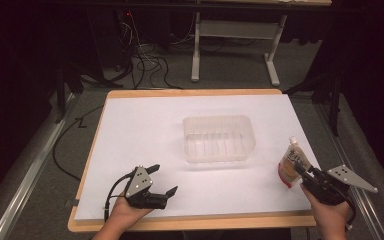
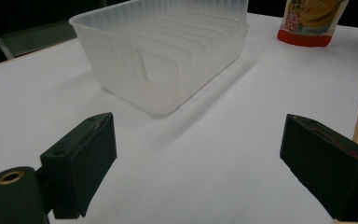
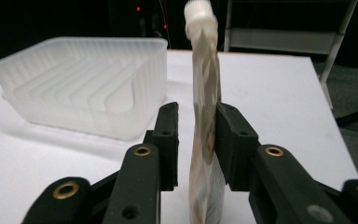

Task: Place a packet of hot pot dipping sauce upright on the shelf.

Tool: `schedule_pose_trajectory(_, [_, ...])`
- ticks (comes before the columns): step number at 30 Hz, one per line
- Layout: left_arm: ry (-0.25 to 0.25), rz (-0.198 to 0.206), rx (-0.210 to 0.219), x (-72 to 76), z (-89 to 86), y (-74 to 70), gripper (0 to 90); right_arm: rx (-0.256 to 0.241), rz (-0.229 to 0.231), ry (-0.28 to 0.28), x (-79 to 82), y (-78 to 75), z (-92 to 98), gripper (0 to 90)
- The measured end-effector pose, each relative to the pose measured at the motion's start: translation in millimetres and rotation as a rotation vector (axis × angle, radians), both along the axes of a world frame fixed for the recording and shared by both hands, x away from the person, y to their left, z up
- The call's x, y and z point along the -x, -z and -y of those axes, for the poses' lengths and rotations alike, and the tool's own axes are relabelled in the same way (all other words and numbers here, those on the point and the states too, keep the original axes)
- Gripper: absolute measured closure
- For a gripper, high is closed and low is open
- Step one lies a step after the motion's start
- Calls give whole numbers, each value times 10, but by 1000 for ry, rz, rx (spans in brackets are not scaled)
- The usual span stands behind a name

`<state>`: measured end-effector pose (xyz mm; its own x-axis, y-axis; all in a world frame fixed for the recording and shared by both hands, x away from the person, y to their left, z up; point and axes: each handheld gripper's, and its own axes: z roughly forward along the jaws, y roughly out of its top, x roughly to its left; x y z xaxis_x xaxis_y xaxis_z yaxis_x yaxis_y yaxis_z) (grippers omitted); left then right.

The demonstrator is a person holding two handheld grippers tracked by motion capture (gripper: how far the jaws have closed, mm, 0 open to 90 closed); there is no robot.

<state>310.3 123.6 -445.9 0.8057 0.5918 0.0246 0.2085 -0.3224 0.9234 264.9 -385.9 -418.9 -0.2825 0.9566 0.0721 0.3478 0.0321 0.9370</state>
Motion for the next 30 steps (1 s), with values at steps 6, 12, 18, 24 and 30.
schedule_pose_trajectory(6, [1, 1, -1, 2, -6, -5, 112, 2, -69, 21, -54, 104, -4, 807])
schedule_pose_trajectory(12, [6, 4, -8, 5, -2, -5, 112, -29, -88, 40, -74, 120, 20, 894])
schedule_pose_trajectory(18, [4, 9, -6, 1, -9, -8, 112, -59, -77, 33, -74, 98, 39, 900])
schedule_pose_trajectory(24, [3, 11, -8, -1, -12, -8, 112, -100, -29, 46, -34, 18, 22, 900])
schedule_pose_trajectory(30, [1, 14, -6, 0, -16, -11, 112, -101, 6, 48, -12, -31, -12, 900])
